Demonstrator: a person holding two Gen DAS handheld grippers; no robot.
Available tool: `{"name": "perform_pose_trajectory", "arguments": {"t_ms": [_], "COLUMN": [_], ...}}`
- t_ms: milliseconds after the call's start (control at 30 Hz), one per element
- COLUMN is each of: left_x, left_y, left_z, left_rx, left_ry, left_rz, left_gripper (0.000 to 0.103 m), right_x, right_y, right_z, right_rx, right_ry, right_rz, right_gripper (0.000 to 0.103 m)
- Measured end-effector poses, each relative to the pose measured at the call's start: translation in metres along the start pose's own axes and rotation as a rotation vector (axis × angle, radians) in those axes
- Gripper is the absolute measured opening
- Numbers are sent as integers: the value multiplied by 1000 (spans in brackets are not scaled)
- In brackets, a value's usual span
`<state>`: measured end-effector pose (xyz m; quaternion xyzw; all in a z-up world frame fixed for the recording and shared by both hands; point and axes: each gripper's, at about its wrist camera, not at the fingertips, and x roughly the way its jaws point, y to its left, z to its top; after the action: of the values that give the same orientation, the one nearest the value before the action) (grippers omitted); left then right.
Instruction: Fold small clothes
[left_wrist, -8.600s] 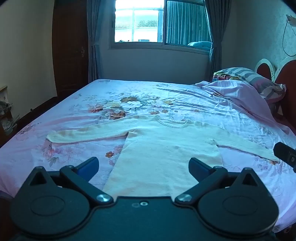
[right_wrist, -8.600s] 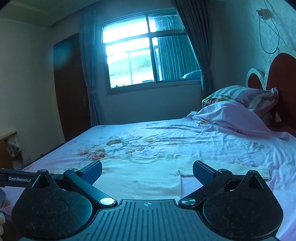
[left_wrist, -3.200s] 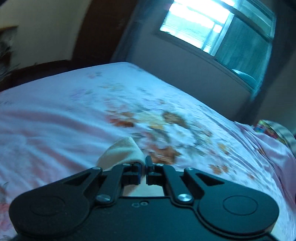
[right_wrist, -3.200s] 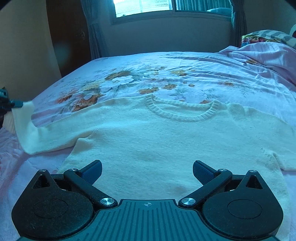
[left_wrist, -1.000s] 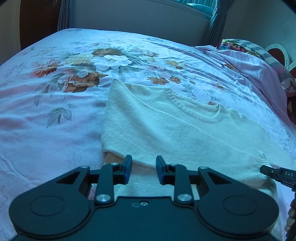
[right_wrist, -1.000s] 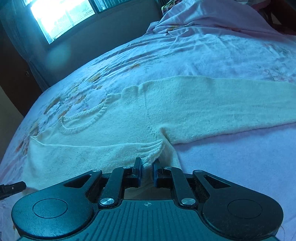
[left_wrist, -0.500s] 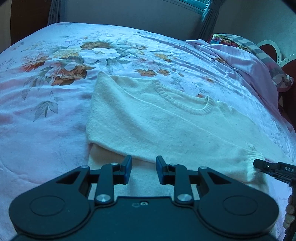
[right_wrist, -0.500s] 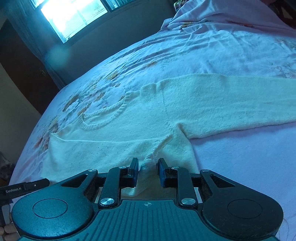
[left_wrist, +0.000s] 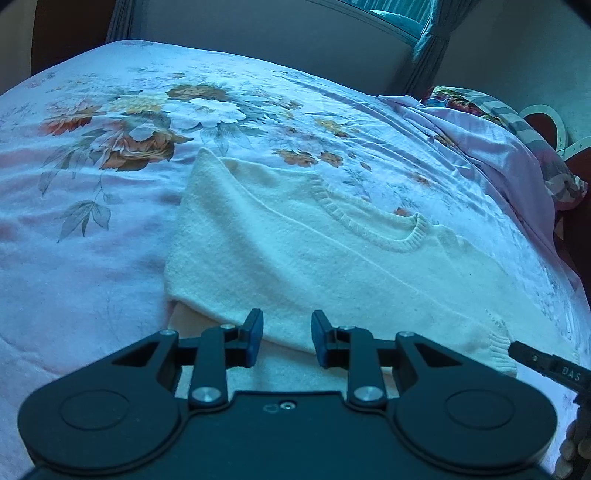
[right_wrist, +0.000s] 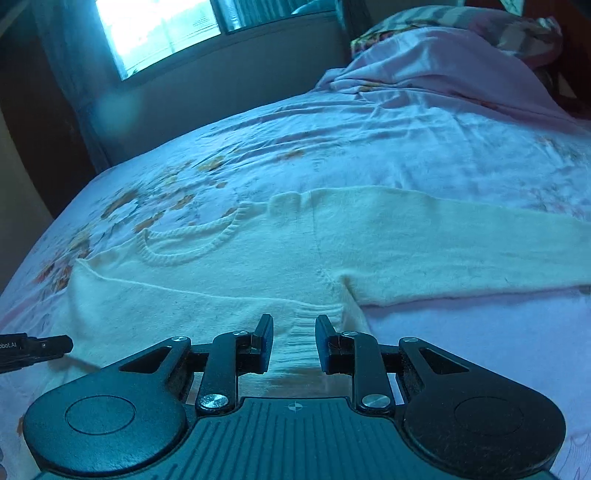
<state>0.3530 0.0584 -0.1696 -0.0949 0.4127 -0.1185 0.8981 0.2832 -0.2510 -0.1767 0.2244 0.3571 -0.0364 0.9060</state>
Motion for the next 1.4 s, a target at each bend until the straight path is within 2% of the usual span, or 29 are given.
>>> {"name": "perform_pose_trajectory", "arguments": {"t_ms": [167, 367, 433, 500, 600, 667, 767, 800, 933, 1000, 1033, 1067, 1267, 1333, 1400], "left_x": [-2, 8, 12, 12, 14, 10, 7, 10, 29, 46, 54, 61, 73, 68, 57], "left_y": [2, -1, 1, 3, 4, 3, -1, -4, -11, -8, -5, -2, 10, 12, 5], "left_z": [5, 2, 1, 1, 2, 3, 11, 16, 31, 36, 37, 39, 56, 55, 46], "left_rx": [11, 23, 16, 16, 24, 26, 36, 39, 51, 48, 46, 39, -10, -24, 37], "left_ry": [-28, -3, 4, 2, 13, 4, -17, -17, -12, 8, 17, 16, -23, -12, -22], "left_rz": [25, 42, 51, 57, 63, 58, 48, 45, 64, 84, 94, 99, 171, 162, 153], "left_gripper": [26, 26, 26, 26, 26, 26, 26, 32, 35, 35, 35, 35, 35, 35, 35], "right_x": [2, 6, 3, -6, -1, -7, -14, -13, 6, 18, 29, 37, 56, 49, 26], "right_y": [-13, -10, -8, -8, -12, -15, -12, -6, 16, 17, 18, 18, 10, 5, -3], "right_z": [-13, -15, -12, -5, -6, -7, -1, 2, 11, 8, 3, -2, 7, 8, 7], "right_rx": [19, 46, 23, 1, -51, -59, -37, -50, -111, -118, -148, -175, -152, -123, -87], "right_ry": [98, 126, 98, 41, 89, 52, -20, -30, -12, 45, 95, 102, 38, 44, 17], "right_rz": [32, 134, 104, 45, -41, -85, -46, -19, 9, 44, 43, 24, -28, -17, 16], "right_gripper": [24, 23, 0, 0, 0, 1, 1, 1, 1, 1, 1, 0, 0, 1, 1]}}
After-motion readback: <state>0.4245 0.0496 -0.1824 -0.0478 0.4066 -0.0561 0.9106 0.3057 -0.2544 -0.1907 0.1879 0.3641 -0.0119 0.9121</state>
